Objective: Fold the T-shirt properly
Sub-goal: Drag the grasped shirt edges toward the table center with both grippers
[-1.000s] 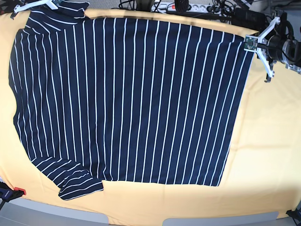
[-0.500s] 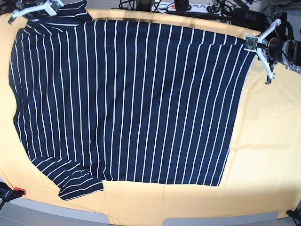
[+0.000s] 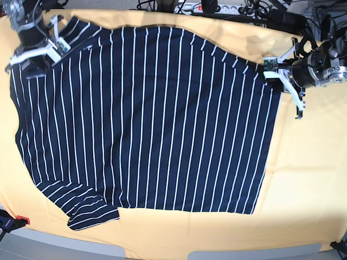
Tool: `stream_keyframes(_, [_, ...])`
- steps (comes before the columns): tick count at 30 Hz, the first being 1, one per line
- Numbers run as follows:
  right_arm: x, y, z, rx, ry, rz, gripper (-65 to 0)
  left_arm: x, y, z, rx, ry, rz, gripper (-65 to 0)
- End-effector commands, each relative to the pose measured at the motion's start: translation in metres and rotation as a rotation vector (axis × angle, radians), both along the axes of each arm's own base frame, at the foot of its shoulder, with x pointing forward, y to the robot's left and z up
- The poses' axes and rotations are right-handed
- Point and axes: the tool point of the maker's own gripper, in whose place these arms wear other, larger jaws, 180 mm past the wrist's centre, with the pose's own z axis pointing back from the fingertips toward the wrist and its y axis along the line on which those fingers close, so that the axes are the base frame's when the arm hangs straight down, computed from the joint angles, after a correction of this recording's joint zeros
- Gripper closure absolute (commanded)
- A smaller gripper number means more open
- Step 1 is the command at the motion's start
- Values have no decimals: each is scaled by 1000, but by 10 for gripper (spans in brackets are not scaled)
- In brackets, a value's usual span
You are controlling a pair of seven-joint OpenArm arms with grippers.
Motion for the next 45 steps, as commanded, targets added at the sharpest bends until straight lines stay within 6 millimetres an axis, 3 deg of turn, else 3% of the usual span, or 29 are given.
stream_keyframes(1, [10,2,8,9,-35,22,0,11,-1,10,-9,-58,1,0])
stream_keyframes(4, [24,4,2,69,-40,37,0,27,-6,9,-57,-95,29,0])
stream_keyframes(10, [57,-24,-15,118,-56,-18,0,84,6,15,-131,-204,153,0])
stream_keyframes(14, [75,-31,-23,180,-33,-29,0,105,6,16,-218,-191,223,0])
stream_keyframes(21, [109,-43,-10,239,-95,-70,0,126,1,13,-278,-192,272,0])
stream_keyframes(24, [116,-41,-11,279,-81,-58,0,127,0,11,-285,-190,279,0])
stream_keyframes(28, [124,-55,-14,279,-85,-95,0,130,4,11,-279,-200,297,0])
stream_keyframes(40, [124,-49,-20,321,-56,-68,0,140,10,18,-283,-269,341,0])
stream_keyframes(45, [126,-53,-17,320,-80,-89,0,154,18,33,-304,-381,408,0])
